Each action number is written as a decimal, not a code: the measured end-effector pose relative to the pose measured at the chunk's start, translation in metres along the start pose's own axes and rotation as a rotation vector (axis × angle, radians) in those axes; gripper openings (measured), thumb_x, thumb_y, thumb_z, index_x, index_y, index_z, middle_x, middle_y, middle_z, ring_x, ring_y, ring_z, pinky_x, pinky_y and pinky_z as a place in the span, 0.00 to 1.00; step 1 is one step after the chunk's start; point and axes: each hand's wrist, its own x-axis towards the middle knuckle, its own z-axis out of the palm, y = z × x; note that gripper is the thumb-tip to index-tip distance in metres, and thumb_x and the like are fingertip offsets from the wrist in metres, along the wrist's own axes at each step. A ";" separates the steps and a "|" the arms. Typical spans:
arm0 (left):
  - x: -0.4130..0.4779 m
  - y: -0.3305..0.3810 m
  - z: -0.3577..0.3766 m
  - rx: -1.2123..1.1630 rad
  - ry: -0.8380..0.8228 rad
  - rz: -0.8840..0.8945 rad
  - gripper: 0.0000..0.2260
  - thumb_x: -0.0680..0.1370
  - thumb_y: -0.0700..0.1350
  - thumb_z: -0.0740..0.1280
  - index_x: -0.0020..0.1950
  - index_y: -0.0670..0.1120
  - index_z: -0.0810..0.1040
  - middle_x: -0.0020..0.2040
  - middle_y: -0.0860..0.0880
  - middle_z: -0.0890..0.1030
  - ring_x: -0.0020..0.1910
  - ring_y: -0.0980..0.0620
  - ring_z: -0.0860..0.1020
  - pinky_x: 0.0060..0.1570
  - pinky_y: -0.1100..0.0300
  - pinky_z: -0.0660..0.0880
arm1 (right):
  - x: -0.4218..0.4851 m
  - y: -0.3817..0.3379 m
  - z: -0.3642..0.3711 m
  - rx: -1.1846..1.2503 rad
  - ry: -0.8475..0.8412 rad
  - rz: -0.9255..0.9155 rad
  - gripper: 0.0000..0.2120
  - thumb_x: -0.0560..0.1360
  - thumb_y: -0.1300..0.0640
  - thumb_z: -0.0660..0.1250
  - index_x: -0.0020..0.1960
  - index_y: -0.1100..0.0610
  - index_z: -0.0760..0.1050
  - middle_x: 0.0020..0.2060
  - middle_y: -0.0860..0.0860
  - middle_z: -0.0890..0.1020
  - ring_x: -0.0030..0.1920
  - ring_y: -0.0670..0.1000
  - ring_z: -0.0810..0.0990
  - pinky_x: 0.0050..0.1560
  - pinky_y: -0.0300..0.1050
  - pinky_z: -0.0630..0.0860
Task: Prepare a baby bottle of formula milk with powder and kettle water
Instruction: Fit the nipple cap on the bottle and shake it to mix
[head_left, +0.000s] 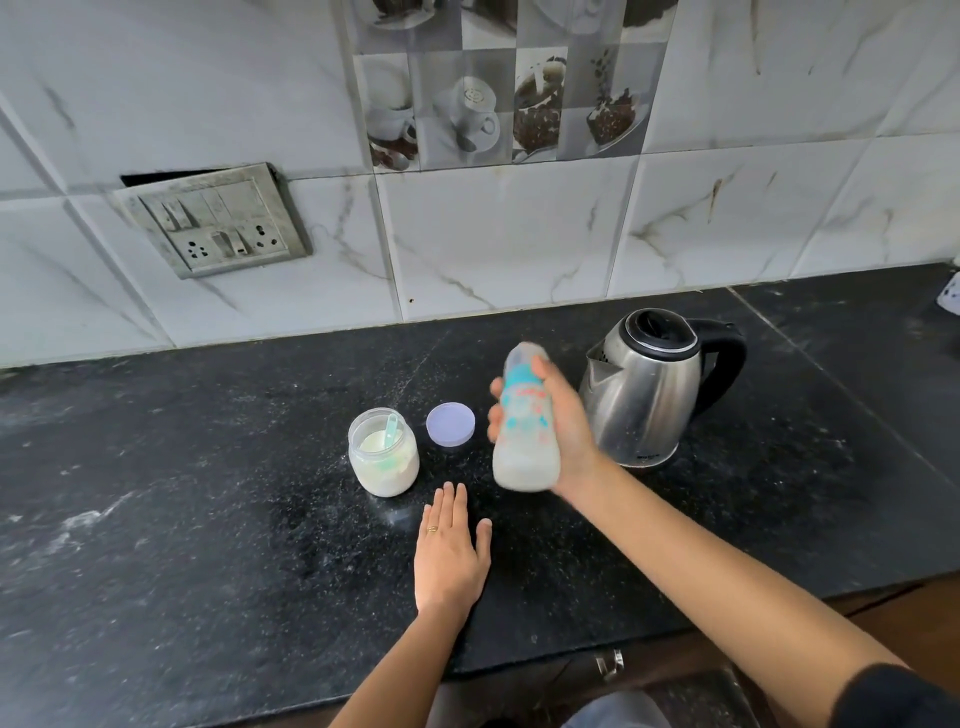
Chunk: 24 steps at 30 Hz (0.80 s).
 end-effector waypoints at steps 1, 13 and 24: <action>0.000 0.000 0.000 -0.002 -0.003 -0.001 0.27 0.82 0.56 0.50 0.77 0.45 0.51 0.78 0.48 0.52 0.77 0.54 0.48 0.73 0.60 0.39 | -0.003 0.009 -0.001 -0.068 -0.042 0.025 0.20 0.73 0.46 0.65 0.60 0.55 0.66 0.37 0.53 0.79 0.28 0.52 0.78 0.29 0.42 0.76; 0.000 -0.002 0.004 -0.034 0.000 0.000 0.33 0.76 0.61 0.41 0.77 0.45 0.54 0.77 0.47 0.57 0.76 0.52 0.52 0.73 0.60 0.42 | -0.014 0.018 0.005 -0.205 -0.039 0.053 0.24 0.73 0.46 0.67 0.63 0.54 0.65 0.37 0.54 0.78 0.29 0.52 0.77 0.30 0.44 0.76; 0.000 -0.001 0.001 -0.033 -0.011 0.000 0.35 0.75 0.62 0.39 0.77 0.45 0.53 0.77 0.47 0.55 0.77 0.53 0.50 0.73 0.61 0.41 | -0.019 0.013 0.009 -0.192 -0.021 -0.024 0.15 0.74 0.48 0.65 0.60 0.50 0.71 0.39 0.54 0.78 0.29 0.53 0.76 0.30 0.44 0.76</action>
